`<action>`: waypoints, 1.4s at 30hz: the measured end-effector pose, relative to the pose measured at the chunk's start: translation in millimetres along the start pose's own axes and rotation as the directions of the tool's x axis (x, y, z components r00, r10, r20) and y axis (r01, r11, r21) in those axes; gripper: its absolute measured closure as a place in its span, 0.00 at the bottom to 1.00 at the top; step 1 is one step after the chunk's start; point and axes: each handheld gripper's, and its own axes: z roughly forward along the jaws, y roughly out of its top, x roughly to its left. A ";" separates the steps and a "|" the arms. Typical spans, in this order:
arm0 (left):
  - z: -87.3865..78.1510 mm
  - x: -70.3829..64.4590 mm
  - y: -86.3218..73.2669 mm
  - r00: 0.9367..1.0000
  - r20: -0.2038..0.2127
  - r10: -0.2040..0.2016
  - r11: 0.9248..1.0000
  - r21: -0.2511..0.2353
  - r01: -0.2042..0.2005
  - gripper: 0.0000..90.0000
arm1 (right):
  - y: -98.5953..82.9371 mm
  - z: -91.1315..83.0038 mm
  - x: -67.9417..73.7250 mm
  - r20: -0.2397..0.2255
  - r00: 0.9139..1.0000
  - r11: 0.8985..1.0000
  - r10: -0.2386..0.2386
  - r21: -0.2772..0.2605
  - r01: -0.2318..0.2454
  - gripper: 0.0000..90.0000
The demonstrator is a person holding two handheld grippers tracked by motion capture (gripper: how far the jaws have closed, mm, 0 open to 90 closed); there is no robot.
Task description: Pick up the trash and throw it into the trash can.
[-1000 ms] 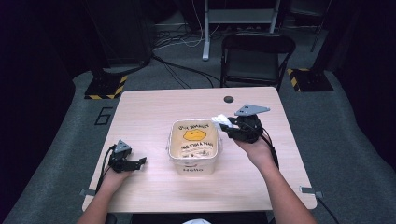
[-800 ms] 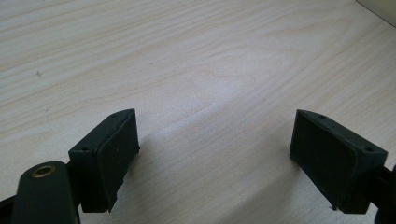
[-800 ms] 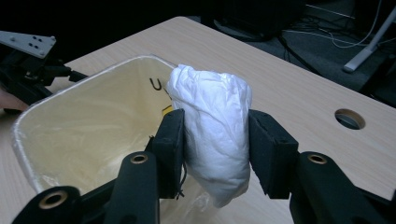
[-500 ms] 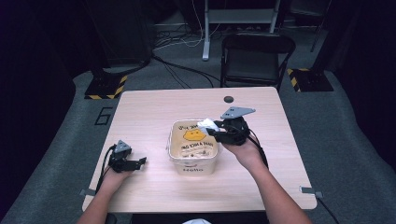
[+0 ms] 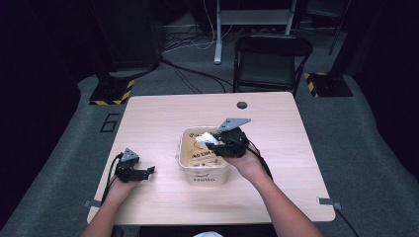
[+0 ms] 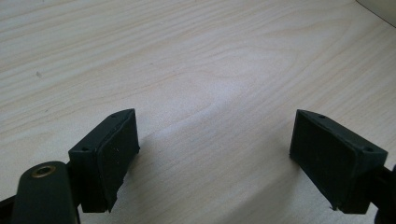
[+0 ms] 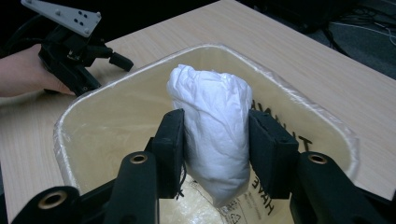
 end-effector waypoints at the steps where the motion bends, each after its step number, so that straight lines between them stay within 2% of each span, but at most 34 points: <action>1: 0.0 0.0 0.0 1.000 0.000 0.000 1.000 0.000 0.000 0.17 | -0.1 2.2 1.2 -0.001 1.000 1.000 0.002 0.009 -0.002 0.63; 5: 0.1 -0.1 0.1 1.000 0.001 -0.001 1.000 0.001 0.001 0.17 | -0.4 9.3 2.0 -0.005 1.000 0.999 -0.011 0.030 0.011 0.63; 15: 0.0 -0.2 0.1 1.000 0.001 0.001 1.000 0.003 -0.001 0.17 | -4.8 18.7 -0.6 -0.018 1.000 0.998 0.006 0.067 -0.005 0.61; 17: -0.1 -0.6 -0.2 1.000 0.000 -0.002 1.000 -0.001 0.002 0.17 | -5.5 20.0 -1.3 -0.020 1.000 0.997 0.009 0.071 -0.007 0.59; 19: -0.2 -0.6 -0.2 1.000 0.000 -0.002 1.000 0.000 0.002 0.17 | -5.5 20.8 -1.3 -0.014 1.000 0.997 0.013 0.071 -0.011 0.52; 21: -0.1 -0.6 -0.2 1.000 0.000 -0.002 1.000 0.000 0.002 0.17 | -5.4 20.6 -1.6 -0.011 1.000 0.998 0.020 0.068 -0.019 0.51; 27: 0.2 -0.5 -0.2 1.000 0.002 -0.002 1.000 -0.002 0.002 0.17 | -5.4 16.8 -0.9 -0.003 1.000 0.998 0.018 0.059 -0.017 0.49; 35: -0.3 -0.7 -0.4 1.000 0.000 -0.003 1.000 0.001 0.003 0.17 | -3.8 3.8 -3.5 0.011 1.000 1.000 0.011 0.021 -0.012 0.47; 42: -0.3 -0.7 -0.4 1.000 0.000 -0.003 1.000 0.001 0.003 0.17 | -3.8 -11.7 -17.0 0.054 0.998 0.999 0.041 0.001 -0.041 0.45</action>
